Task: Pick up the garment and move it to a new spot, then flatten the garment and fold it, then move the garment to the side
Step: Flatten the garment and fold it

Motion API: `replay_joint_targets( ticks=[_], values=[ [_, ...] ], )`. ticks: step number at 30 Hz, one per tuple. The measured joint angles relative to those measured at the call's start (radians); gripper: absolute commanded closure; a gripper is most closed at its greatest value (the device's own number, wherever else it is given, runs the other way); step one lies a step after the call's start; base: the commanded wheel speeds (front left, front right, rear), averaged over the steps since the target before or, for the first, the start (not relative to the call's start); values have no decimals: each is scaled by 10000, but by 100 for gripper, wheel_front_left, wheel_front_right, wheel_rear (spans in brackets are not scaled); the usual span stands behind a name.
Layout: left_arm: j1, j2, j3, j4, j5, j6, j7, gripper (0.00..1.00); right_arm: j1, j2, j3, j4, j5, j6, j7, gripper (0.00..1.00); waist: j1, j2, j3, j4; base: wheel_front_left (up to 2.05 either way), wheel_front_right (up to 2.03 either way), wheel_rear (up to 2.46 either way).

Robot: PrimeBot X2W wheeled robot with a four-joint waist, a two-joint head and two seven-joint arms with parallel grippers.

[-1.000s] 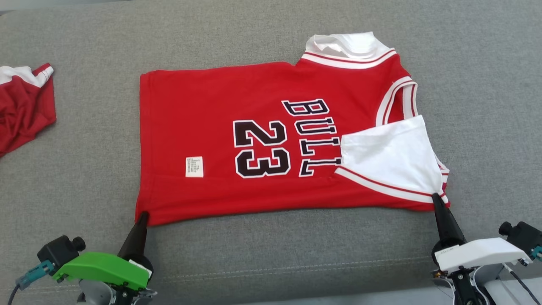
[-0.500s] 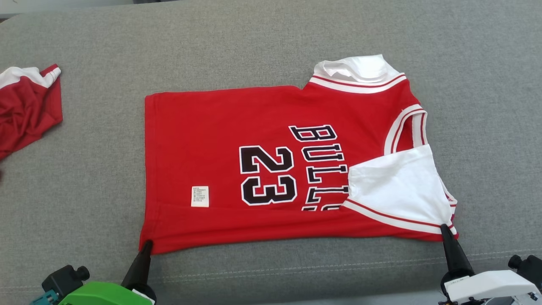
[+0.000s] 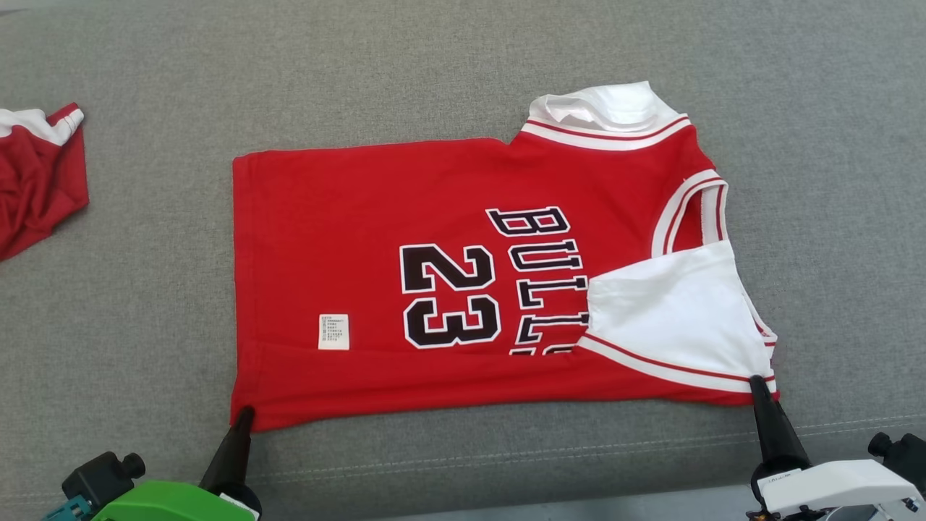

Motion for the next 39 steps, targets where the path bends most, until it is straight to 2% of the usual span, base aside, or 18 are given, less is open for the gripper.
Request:
replay_joint_targets(
  ticks=[1,2,3,7,10,16,20,25,29,30,33,36,39],
  values=[
    [0,2,-12,-10,0,10,17,56,-11,2,-10,-27,-17,-6,0,0,0,0,9,-10,0,0,0],
    [3,4,-17,-17,-2,15,33,23,-18,0,-33,-31,-40,-13,-2,0,0,0,18,-20,0,0,0],
    [4,10,-27,-31,0,58,59,0,-20,-6,-59,-40,-56,-13,-13,0,0,0,26,-29,0,0,0],
    [13,31,-42,-115,0,128,86,0,-22,-102,-90,-140,-182,-27,-15,0,0,0,45,-47,0,0,0],
    [15,113,-104,-222,125,192,144,0,-25,-403,-153,-242,-529,-134,-15,0,0,0,58,-46,0,0,0],
    [-16,915,-163,-612,1095,537,88,0,-353,-1337,-330,-759,-1781,-568,-15,0,0,0,119,-58,0,0,0],
    [-269,1551,-127,-1149,1864,573,44,0,-1344,-2142,-186,-1352,-3095,-811,-17,0,0,0,274,-75,0,0,0],
    [-1601,2117,-311,-1885,2353,464,364,0,-2878,-2364,372,-2023,-3666,-895,407,0,-1,0,602,-80,0,0,0],
    [-2541,2301,-395,-2173,2543,320,654,0,-3887,-2692,719,-2203,-4149,-911,909,0,-1,0,866,-56,0,0,0],
    [-3124,2399,-458,-2201,2562,213,895,0,-4703,-3221,1127,-2226,-5033,-982,1350,0,-1,0,1063,-28,0,0,0],
    [-3838,2531,-640,-2104,2625,159,1239,0,-5851,-3875,1609,-2169,-5940,-965,2086,0,-1,0,1388,20,0,0,0],
    [-4263,2585,-750,-1927,2638,94,1430,0,-6407,-4006,1908,-2034,-6226,-840,2552,0,0,0,1618,60,0,0,0],
    [-4721,2585,-936,-1672,2637,67,1634,0,-6949,-4196,2360,-1850,-6627,-535,3206,0,0,0,1963,128,0,0,0]
  ],
)
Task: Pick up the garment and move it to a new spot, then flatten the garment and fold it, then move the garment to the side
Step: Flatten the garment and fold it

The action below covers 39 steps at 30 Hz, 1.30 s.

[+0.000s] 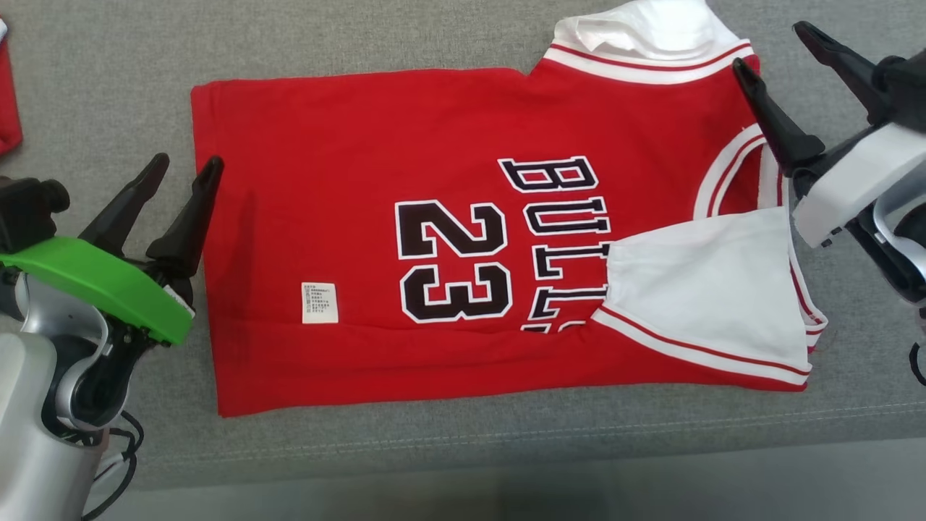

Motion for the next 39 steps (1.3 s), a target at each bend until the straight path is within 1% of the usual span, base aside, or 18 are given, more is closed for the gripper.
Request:
replay_joint_targets(
  ticks=[3,5,12,15,20,29,31,39],
  values=[
    [-352,4,-54,261,2,-69,130,0,-473,-27,255,127,-54,207,541,0,0,0,351,74,0,0,0],
    [-593,2,-59,447,2,-79,157,0,-767,-38,316,234,-56,280,775,0,0,0,581,119,0,0,0],
    [-1299,-92,-251,959,2,-171,198,0,-1528,36,324,669,-27,362,1212,0,0,0,1263,258,0,0,0],
    [-1537,-217,-339,1220,2,-192,176,0,-1731,94,408,911,-27,447,1292,0,0,0,1436,305,0,0,0],
    [-1805,-240,-414,1496,2,-217,123,0,-1993,199,564,1093,-12,527,1427,0,0,0,1569,341,0,0,0],
    [-2297,-259,-570,1921,-2,-263,-6,0,-2379,387,721,1411,105,568,1505,0,0,0,1705,289,0,0,0],
    [-2412,-259,-600,2044,-2,-263,-92,0,-2453,391,734,1507,136,619,1498,0,0,0,1732,262,0,0,0],
    [-2573,-244,-713,2293,-25,-293,-270,0,-2554,476,838,1751,249,625,1444,0,0,0,1736,127,0,0,0]
  ],
)
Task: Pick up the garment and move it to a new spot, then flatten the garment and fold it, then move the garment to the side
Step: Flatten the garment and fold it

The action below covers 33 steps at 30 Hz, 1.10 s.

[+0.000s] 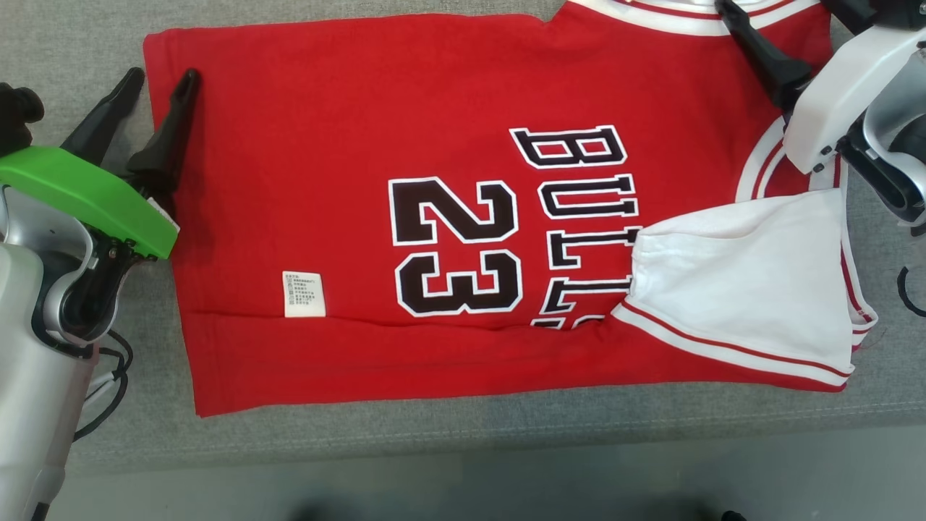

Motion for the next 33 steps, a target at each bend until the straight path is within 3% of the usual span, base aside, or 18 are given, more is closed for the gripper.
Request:
replay_joint_targets(
  ticks=[11,12,15,16,18,19,21,22,24,27,33],
  values=[
    [-181,42,-272,207,-182,0,-182,0,-65,25,40,242,169,0,-173,1,0,0,-64,-137,0,0,0],
    [-190,46,-291,228,-182,0,-226,0,-68,27,46,259,169,0,-174,9,0,0,-65,-142,0,0,0],
    [-230,81,-339,318,-211,0,-255,0,-71,48,113,290,192,21,-249,9,0,0,-75,-165,0,0,0],
    [-243,92,-362,359,-222,0,-290,0,-75,56,138,307,226,31,-257,22,0,0,-81,-170,0,0,0],
    [-256,105,-418,412,-240,-2,-349,0,-75,109,211,376,261,50,-263,22,0,0,-109,-189,0,0,0],
    [-268,125,-433,449,-278,-2,-349,0,-77,127,226,376,280,86,-263,49,0,0,-119,-199,0,0,0],
    [-301,148,-487,468,-445,-2,-351,0,-77,128,240,391,336,86,-263,49,0,0,-130,-210,0,0,0],
    [-319,159,-489,479,-462,-2,-349,0,-77,128,240,393,355,86,-261,57,0,0,-128,-214,0,0,0],
    [-346,198,-527,491,-489,-2,-357,0,-84,130,247,407,364,86,-263,57,0,0,-110,-228,0,0,0],
    [-384,251,-585,518,-520,-12,-431,0,-86,142,263,422,431,86,-318,66,0,0,-91,-241,0,0,0],
    [-476,316,-675,591,-535,-15,-516,0,-92,167,307,491,437,86,-405,65,0,0,-71,-267,0,0,0]
  ],
)
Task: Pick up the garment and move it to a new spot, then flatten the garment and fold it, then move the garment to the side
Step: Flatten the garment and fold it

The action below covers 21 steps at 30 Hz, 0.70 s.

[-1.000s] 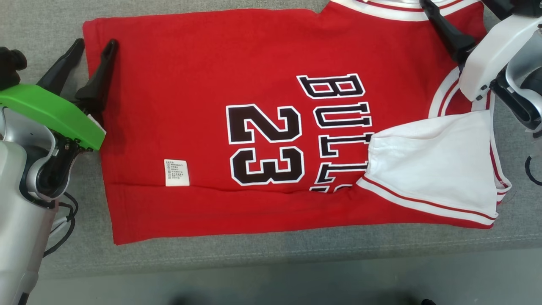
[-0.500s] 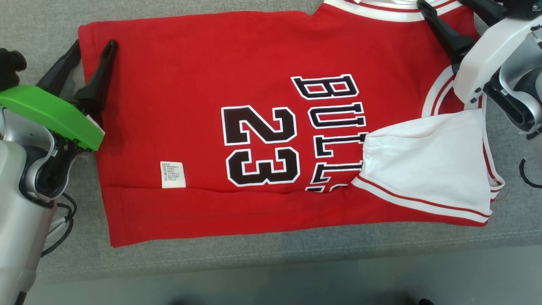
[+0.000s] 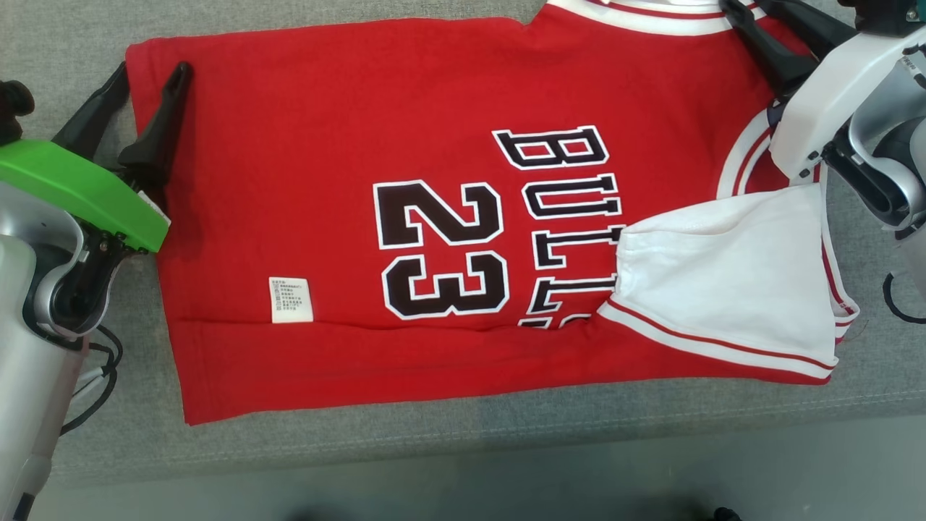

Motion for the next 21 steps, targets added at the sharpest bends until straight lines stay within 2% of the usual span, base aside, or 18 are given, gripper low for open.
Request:
replay_joint_targets(
  ticks=[5,6,8,9,11,12,21],
  values=[
    [-59,63,-119,44,-71,0,-44,0,-1,6,52,44,63,0,-38,69,0,0,-2,-15,0,0,0],
    [-64,73,-144,52,-73,0,-63,0,-1,6,61,56,73,2,-65,76,0,0,-2,-16,0,0,0],
    [-74,79,-199,86,-77,0,-132,0,-2,15,84,96,75,0,-125,76,0,0,-19,-17,0,0,0],
    [-78,82,-209,94,-86,0,-132,0,-3,15,90,96,81,2,-125,93,0,0,-27,-17,0,0,0],
    [-81,86,-226,111,-86,0,-140,0,-9,15,90,100,84,2,-186,93,0,0,-34,-17,0,0,0],
    [-81,86,-255,136,-86,0,-190,0,-10,21,94,123,84,2,-203,100,0,0,-50,-15,0,0,0],
    [-83,198,-408,205,-257,0,-280,0,-74,38,90,182,109,2,-366,100,0,0,-107,-48,0,0,0]
  ],
)
